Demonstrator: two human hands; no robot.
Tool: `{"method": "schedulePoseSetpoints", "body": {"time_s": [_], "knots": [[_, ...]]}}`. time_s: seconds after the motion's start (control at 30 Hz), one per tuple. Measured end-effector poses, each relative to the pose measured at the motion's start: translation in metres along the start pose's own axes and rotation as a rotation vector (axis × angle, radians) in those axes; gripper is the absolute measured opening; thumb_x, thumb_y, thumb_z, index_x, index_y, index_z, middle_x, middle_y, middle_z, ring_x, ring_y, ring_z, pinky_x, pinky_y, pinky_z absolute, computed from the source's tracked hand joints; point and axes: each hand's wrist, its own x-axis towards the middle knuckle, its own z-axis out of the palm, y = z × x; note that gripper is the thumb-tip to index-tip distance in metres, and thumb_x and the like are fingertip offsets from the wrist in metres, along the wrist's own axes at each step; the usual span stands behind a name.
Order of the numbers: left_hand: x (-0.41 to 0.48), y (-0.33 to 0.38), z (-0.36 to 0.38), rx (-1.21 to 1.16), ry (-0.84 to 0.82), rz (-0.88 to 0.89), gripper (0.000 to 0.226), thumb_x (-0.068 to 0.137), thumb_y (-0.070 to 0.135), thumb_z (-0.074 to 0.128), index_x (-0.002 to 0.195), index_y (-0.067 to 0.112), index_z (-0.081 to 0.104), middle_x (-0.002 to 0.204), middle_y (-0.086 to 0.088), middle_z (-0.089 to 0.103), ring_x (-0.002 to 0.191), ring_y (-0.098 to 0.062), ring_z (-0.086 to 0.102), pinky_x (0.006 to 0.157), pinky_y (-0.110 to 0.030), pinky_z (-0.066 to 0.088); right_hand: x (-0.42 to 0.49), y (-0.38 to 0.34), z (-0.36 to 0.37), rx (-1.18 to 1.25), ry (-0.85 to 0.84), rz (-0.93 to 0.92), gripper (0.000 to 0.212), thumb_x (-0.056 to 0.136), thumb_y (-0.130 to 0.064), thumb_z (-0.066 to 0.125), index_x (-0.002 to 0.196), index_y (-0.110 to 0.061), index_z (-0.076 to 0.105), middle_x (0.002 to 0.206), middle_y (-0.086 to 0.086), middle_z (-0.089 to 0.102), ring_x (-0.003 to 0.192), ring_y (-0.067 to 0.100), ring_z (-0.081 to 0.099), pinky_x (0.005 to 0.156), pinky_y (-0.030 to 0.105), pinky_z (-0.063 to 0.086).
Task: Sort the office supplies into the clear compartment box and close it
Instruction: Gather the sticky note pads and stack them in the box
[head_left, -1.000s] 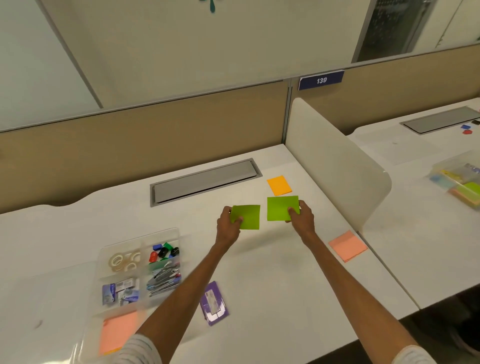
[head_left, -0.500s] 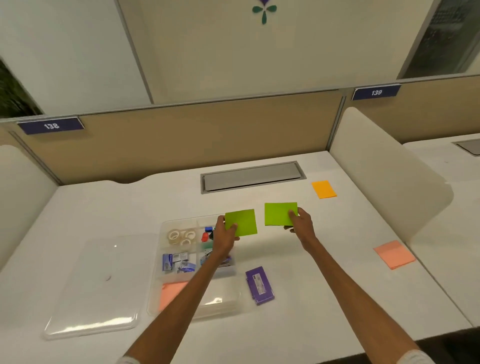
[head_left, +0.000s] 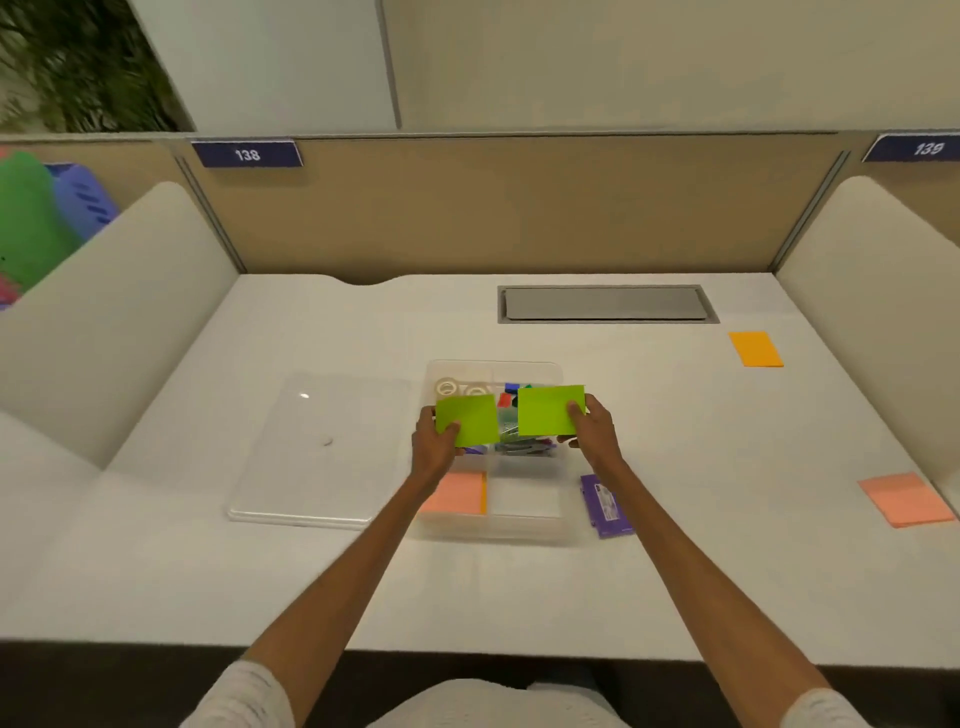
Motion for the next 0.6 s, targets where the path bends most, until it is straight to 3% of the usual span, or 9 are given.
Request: {"method": "schedulePoseSetpoints", "body": {"time_s": [0.07, 0.1, 0.17, 0.23, 0.4, 0.53, 0.6], "knots": [[-0.003, -0.009, -0.014, -0.011, 0.038, -0.010, 0.028, 0.096, 0.004, 0.052, 0.123, -0.004, 0.046, 0.113, -0.016, 0.054, 0.095, -0.030, 0.060, 0.056, -0.028, 0.059, -0.008, 0.002, 0.014, -0.016, -0.006, -0.009, 0.031, 0.102, -0.016, 0.044, 0.129, -0.002, 0.051, 0.127, 0.021, 0.058, 0.114, 0.038, 0.057, 0.094, 0.051, 0.051], [-0.004, -0.012, -0.021, -0.015, 0.062, -0.021, 0.028, 0.096, 0.004, 0.052, 0.122, -0.004, 0.046, 0.113, -0.018, 0.055, 0.094, -0.032, 0.060, 0.058, -0.031, 0.059, -0.012, 0.003, 0.021, -0.023, -0.007, -0.013, 0.030, 0.102, -0.015, 0.045, 0.128, -0.002, 0.052, 0.126, 0.021, 0.058, 0.115, 0.036, 0.056, 0.095, 0.051, 0.050], [-0.005, -0.019, -0.035, 0.003, 0.134, -0.052, 0.028, 0.093, 0.004, 0.055, 0.120, -0.003, 0.049, 0.113, -0.023, 0.060, 0.097, -0.038, 0.063, 0.073, -0.048, 0.060, -0.019, 0.005, 0.033, -0.022, -0.010, -0.012, 0.028, 0.101, -0.015, 0.047, 0.125, -0.002, 0.055, 0.122, 0.020, 0.060, 0.110, 0.033, 0.057, 0.091, 0.048, 0.050], [-0.006, -0.024, -0.048, 0.021, 0.207, -0.071, 0.029, 0.091, 0.005, 0.057, 0.119, 0.000, 0.052, 0.112, -0.025, 0.063, 0.099, -0.040, 0.064, 0.084, -0.055, 0.055, -0.025, 0.008, 0.043, -0.026, -0.015, -0.011, 0.026, 0.099, -0.016, 0.050, 0.120, -0.004, 0.057, 0.116, 0.019, 0.062, 0.100, 0.029, 0.057, 0.086, 0.047, 0.052], [-0.010, -0.034, -0.070, -0.047, 0.293, -0.098, 0.034, 0.091, 0.006, 0.061, 0.124, -0.002, 0.053, 0.116, -0.026, 0.063, 0.099, -0.042, 0.065, 0.079, -0.051, 0.058, -0.043, 0.021, 0.060, 0.000, -0.004, -0.009, 0.019, 0.094, -0.011, 0.057, 0.107, 0.000, 0.066, 0.096, 0.016, 0.064, 0.088, 0.025, 0.058, 0.074, 0.046, 0.053], [-0.015, -0.037, -0.073, -0.070, 0.287, -0.112, 0.037, 0.092, 0.008, 0.062, 0.126, -0.002, 0.052, 0.118, -0.026, 0.063, 0.102, -0.042, 0.065, 0.078, -0.050, 0.059, -0.060, 0.026, 0.073, 0.021, -0.048, -0.015, 0.023, 0.091, -0.007, 0.062, 0.114, -0.006, 0.066, 0.103, 0.015, 0.067, 0.090, 0.026, 0.061, 0.061, 0.034, 0.052], [-0.017, -0.038, -0.073, -0.049, 0.277, -0.105, 0.036, 0.092, 0.010, 0.063, 0.125, -0.001, 0.053, 0.118, -0.026, 0.063, 0.105, -0.041, 0.064, 0.084, -0.053, 0.057, -0.064, 0.026, 0.078, 0.031, -0.055, -0.003, 0.029, 0.089, -0.006, 0.064, 0.118, -0.004, 0.063, 0.109, 0.015, 0.067, 0.097, 0.029, 0.063, 0.065, 0.034, 0.053]]}}
